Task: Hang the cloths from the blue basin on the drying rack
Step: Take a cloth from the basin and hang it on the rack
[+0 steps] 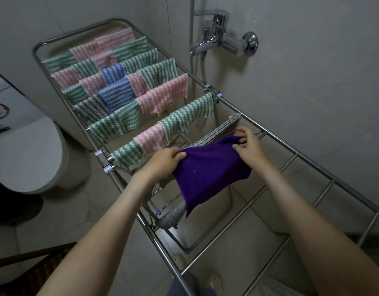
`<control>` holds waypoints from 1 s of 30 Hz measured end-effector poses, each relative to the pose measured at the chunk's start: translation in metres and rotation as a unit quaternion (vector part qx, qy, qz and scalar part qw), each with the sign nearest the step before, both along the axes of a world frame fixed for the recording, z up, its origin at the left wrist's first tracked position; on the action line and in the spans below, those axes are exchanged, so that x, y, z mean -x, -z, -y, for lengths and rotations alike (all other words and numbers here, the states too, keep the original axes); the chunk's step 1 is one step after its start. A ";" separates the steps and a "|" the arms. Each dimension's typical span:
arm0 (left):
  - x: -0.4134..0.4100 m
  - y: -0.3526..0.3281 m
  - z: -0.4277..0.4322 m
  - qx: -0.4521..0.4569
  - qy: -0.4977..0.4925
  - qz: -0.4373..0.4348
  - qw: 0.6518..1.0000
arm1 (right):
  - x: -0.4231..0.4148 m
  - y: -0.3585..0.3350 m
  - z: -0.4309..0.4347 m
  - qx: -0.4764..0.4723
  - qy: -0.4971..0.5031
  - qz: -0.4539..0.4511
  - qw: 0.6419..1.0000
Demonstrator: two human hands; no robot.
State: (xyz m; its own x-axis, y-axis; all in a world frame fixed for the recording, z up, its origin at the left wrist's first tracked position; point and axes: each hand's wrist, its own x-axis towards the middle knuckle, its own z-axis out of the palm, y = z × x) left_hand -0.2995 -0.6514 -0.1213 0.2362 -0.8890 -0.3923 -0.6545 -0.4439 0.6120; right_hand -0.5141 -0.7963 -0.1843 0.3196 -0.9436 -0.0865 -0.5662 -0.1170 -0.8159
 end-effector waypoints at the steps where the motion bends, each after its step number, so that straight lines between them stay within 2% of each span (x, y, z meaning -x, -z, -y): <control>1: 0.000 0.000 0.000 0.004 -0.004 -0.016 1.000 | 0.001 0.000 -0.001 0.014 0.005 -0.009 1.000; 4: 0.003 0.000 -0.001 0.007 -0.030 -0.099 0.995 | 0.007 0.002 -0.004 0.085 0.029 -0.064 0.994; 6: 0.006 -0.001 -0.001 0.003 -0.051 -0.159 0.986 | 0.013 0.004 -0.004 0.086 0.076 -0.076 0.990; 9: 0.012 -0.006 -0.001 -0.005 -0.061 -0.217 0.974 | 0.019 0.005 -0.004 -0.009 0.177 -0.006 0.984; 11: 0.015 -0.010 -0.002 -0.007 -0.066 -0.259 0.964 | 0.020 0.003 -0.004 -0.095 0.202 0.042 0.974; 13: 0.017 -0.014 -0.003 -0.006 -0.068 -0.285 0.956 | 0.022 0.001 -0.005 -0.175 0.195 0.073 0.962; 15: 0.019 -0.018 -0.005 0.001 -0.077 -0.302 0.950 | 0.025 0.003 -0.004 -0.209 0.178 0.070 0.959; 19: 0.017 -0.022 -0.008 0.013 -0.086 -0.328 0.941 | 0.035 0.000 -0.007 -0.205 0.123 0.053 0.970; 23: 0.009 -0.023 -0.009 0.007 -0.100 -0.309 0.946 | 0.035 -0.008 -0.015 -0.188 0.055 0.045 0.980; 25: 0.005 -0.023 -0.009 0.008 -0.115 -0.302 0.947 | 0.035 -0.009 -0.016 -0.172 0.063 0.038 0.982; 30: 0.008 -0.030 -0.009 0.027 -0.128 -0.346 0.929 | 0.037 -0.022 -0.015 -0.168 0.086 0.077 0.979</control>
State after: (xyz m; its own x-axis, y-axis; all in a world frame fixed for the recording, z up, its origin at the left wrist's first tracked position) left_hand -0.3074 -0.6426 -0.0918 0.1497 -0.8615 -0.4852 0.0265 -0.4871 0.8730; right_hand -0.5508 -0.7810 -0.1627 0.1923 -0.9113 -0.3640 -0.4211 0.2584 -0.8694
